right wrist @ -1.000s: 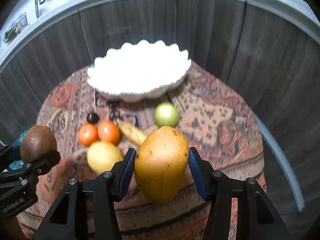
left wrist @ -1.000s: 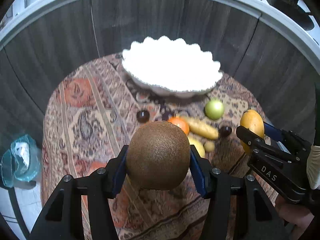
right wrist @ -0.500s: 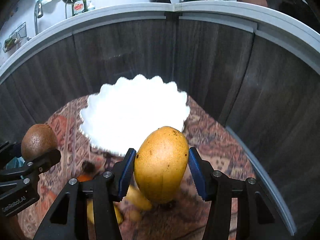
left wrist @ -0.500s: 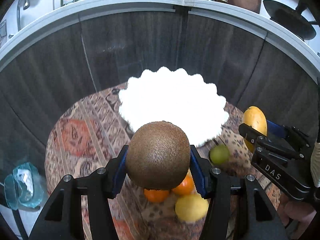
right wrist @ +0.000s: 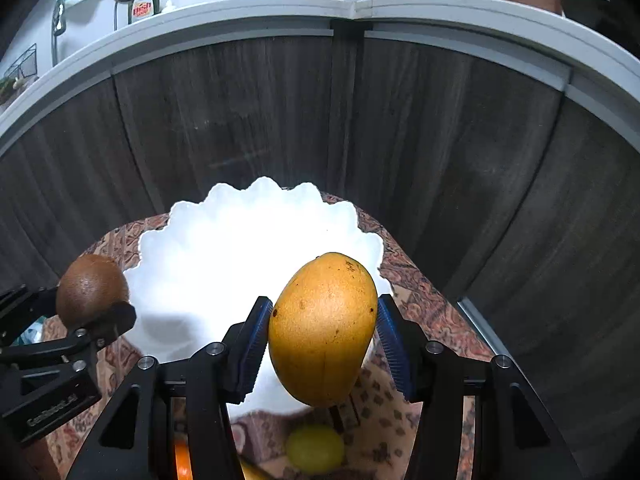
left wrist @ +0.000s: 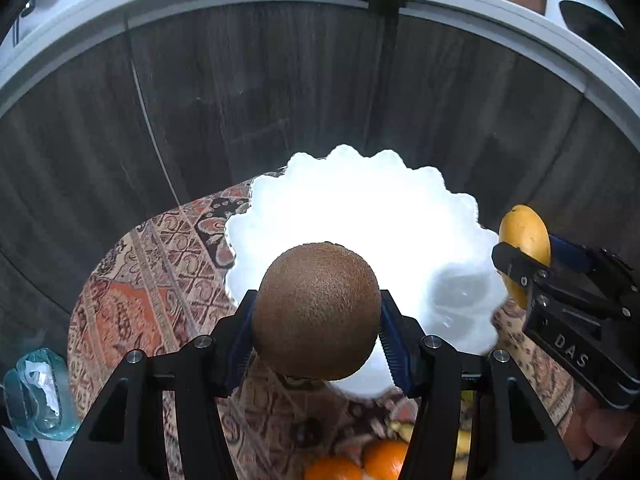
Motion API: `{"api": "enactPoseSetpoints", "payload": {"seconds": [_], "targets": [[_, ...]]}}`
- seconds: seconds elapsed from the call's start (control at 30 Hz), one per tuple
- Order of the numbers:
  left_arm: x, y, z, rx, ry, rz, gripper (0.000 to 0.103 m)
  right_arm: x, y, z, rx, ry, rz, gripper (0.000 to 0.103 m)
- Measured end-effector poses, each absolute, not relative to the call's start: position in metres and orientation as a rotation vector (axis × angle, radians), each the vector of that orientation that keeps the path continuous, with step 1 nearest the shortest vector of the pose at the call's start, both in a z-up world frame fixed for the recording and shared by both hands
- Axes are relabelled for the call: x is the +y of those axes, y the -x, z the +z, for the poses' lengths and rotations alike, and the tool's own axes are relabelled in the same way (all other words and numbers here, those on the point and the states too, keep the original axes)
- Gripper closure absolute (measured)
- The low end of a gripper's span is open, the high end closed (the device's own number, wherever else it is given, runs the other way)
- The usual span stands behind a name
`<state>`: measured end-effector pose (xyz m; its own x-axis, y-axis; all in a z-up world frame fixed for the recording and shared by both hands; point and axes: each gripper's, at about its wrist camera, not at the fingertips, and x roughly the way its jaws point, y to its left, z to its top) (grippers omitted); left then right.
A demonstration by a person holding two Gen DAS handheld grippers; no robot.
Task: Organize fruits
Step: 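Carry the kiwi and mango over the white bowl and release both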
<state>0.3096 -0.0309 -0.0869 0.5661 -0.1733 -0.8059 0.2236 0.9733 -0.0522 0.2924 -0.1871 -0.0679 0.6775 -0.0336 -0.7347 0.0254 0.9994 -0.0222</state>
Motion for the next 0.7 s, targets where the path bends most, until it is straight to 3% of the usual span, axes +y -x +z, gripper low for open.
{"api": "enactPoseSetpoints", "payload": {"seconds": [0.7], "targets": [[-0.046, -0.342, -0.135, 1.022, -0.113, -0.251, 0.046, -0.193, -0.337, -0.122, 0.956, -0.023, -0.008, 0.049]]}}
